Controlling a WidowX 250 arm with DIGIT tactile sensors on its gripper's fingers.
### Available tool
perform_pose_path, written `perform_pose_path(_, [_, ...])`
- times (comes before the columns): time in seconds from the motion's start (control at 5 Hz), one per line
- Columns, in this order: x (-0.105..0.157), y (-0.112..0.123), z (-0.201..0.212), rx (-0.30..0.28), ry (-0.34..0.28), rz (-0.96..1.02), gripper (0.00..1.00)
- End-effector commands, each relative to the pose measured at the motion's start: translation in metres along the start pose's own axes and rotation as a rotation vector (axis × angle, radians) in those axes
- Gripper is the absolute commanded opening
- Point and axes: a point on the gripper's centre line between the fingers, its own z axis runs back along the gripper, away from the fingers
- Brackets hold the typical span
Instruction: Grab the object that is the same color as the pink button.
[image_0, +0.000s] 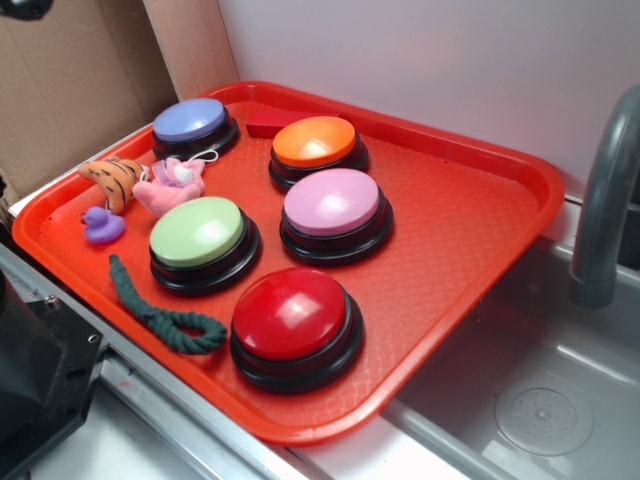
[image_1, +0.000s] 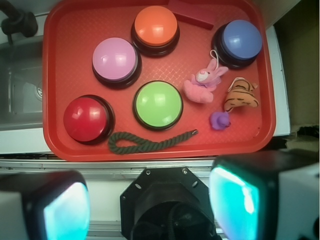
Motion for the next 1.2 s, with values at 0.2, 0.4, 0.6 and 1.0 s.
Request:
perform_pose_path(0.2, [0.018,0.017,-0.024,-0.013,-0.035,0.090,1.00])
perform_pose_path(0.4, [0.037,0.034,-0.056,0.010,-0.011,0.217,1.00])
perform_pose_path(0.6, [0.056,0.054,-0.082,0.072,-0.005,0.362,1.00])
perform_pose_path(1.0, [0.071,0.096,-0.136,0.116,-0.027,0.609,1.00])
